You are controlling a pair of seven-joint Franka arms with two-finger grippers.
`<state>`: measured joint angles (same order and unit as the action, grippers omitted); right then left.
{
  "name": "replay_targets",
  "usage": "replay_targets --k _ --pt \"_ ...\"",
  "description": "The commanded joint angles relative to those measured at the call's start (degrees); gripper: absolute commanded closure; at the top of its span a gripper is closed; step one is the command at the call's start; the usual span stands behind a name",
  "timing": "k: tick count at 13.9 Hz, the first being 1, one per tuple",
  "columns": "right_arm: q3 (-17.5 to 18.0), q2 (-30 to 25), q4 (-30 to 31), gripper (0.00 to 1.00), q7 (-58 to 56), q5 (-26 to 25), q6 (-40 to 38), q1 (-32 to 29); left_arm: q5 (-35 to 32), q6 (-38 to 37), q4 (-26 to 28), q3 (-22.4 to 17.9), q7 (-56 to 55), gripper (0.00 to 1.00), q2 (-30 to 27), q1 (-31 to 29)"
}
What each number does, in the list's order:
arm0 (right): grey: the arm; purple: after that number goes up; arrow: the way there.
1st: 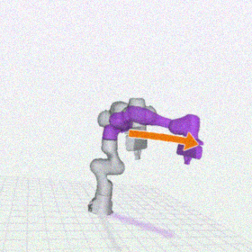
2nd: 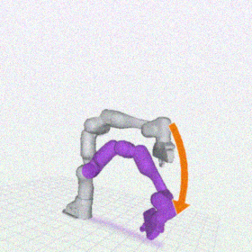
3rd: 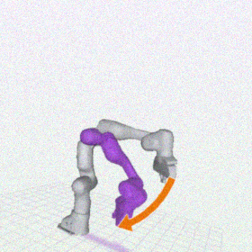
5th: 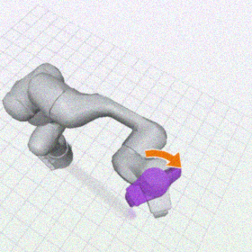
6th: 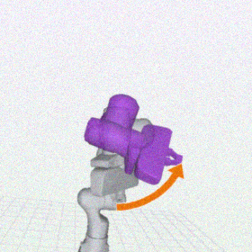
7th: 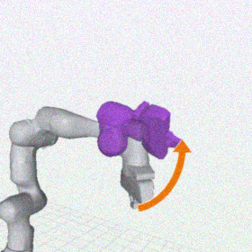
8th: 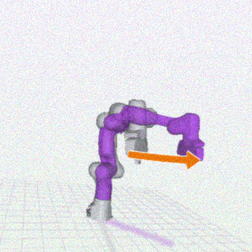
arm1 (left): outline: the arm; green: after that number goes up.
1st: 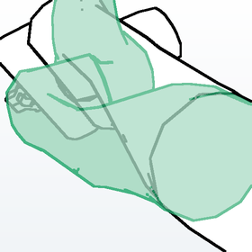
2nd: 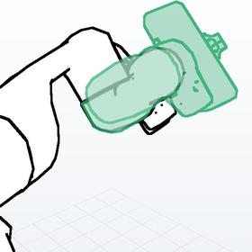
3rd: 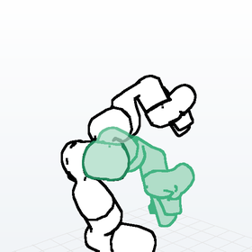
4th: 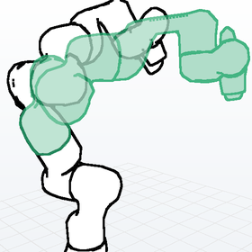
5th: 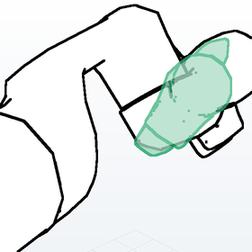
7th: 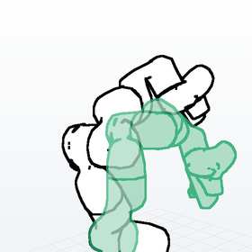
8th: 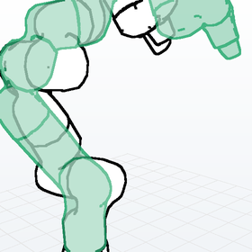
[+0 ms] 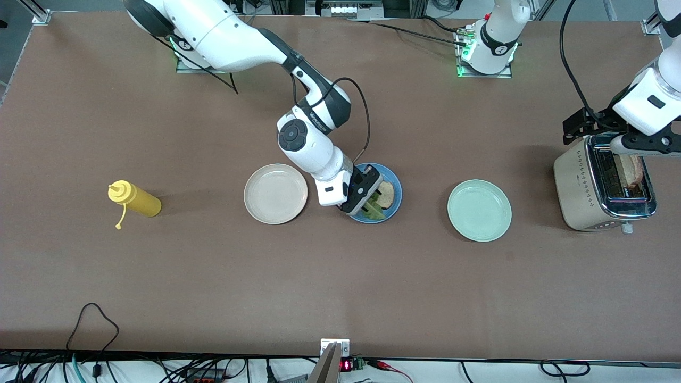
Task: Make sandwich in blue plate with both arms
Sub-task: 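Lay the lettuce on the bread and withdraw the right gripper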
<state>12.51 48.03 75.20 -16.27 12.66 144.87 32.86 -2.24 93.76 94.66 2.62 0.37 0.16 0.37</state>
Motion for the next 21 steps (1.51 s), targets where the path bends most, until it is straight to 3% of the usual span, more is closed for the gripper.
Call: replay_targets --k 1,6,10,15,17,21 --pt "-5.4 -8.4 1.1 0.00 1.1 -0.8 -11.2 -0.2 -0.8 -0.4 0.8 0.0 -0.2 0.00 -1.0 -0.1" --pt "-15.6 -18.8 1.3 0.00 -1.8 -1.1 -32.5 -2.1 -0.8 -0.4 0.7 0.0 -0.2 0.00 -1.0 -0.1" --pt "-16.7 -23.2 1.4 0.00 -31.2 1.1 -39.8 -14.6 -0.5 -0.4 0.7 0.0 -0.5 0.00 -1.0 -0.1" --pt "-16.8 -26.7 3.5 0.00 -49.7 11.9 -49.1 -27.8 -0.4 -0.6 0.6 0.0 -1.1 0.00 -0.9 0.0" --pt "-16.9 -28.2 9.6 0.00 -57.3 21.7 -49.6 -34.3 -0.4 -0.7 0.6 0.1 -1.2 0.00 -0.9 0.1" --pt "-16.9 -31.1 22.5 0.00 -76.1 34.6 -50.6 -43.5 -0.4 -0.8 0.6 0.0 -1.1 0.00 -0.9 0.0"
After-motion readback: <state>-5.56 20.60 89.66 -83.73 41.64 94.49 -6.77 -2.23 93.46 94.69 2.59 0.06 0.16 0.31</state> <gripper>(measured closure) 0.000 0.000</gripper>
